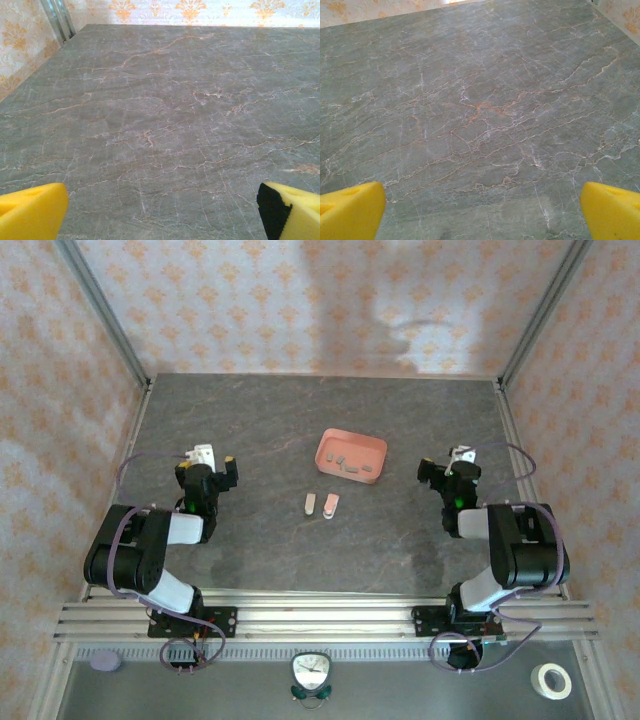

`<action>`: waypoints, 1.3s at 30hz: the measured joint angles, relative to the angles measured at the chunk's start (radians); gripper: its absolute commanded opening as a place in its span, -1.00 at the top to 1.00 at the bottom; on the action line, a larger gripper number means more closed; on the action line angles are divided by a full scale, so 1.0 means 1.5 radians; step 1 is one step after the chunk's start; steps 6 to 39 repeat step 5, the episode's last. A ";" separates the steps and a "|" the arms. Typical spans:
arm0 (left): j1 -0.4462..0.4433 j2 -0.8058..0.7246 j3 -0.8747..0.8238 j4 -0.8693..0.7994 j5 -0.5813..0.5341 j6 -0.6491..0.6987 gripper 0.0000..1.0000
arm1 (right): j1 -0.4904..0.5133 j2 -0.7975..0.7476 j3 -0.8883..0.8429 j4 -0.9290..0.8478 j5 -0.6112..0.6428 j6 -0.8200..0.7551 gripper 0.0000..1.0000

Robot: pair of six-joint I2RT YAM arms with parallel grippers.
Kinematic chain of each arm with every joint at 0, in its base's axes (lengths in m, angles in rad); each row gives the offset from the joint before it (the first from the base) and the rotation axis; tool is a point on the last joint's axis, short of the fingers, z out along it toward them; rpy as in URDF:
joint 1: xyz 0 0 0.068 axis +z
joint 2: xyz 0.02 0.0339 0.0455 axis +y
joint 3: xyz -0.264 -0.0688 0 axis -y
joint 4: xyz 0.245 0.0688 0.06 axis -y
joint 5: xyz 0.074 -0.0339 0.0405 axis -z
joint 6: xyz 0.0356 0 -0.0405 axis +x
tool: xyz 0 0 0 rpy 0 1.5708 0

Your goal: Load the staples into the stapler

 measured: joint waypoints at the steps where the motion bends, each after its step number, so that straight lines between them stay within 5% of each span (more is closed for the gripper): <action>1: 0.000 0.000 0.000 0.000 0.002 0.000 -1.00 | 0.000 0.000 0.000 0.000 -0.002 0.000 -0.99; 39: 0.002 0.000 0.003 -0.003 0.017 0.000 -1.00 | 0.000 0.000 0.000 0.000 -0.005 0.000 -0.99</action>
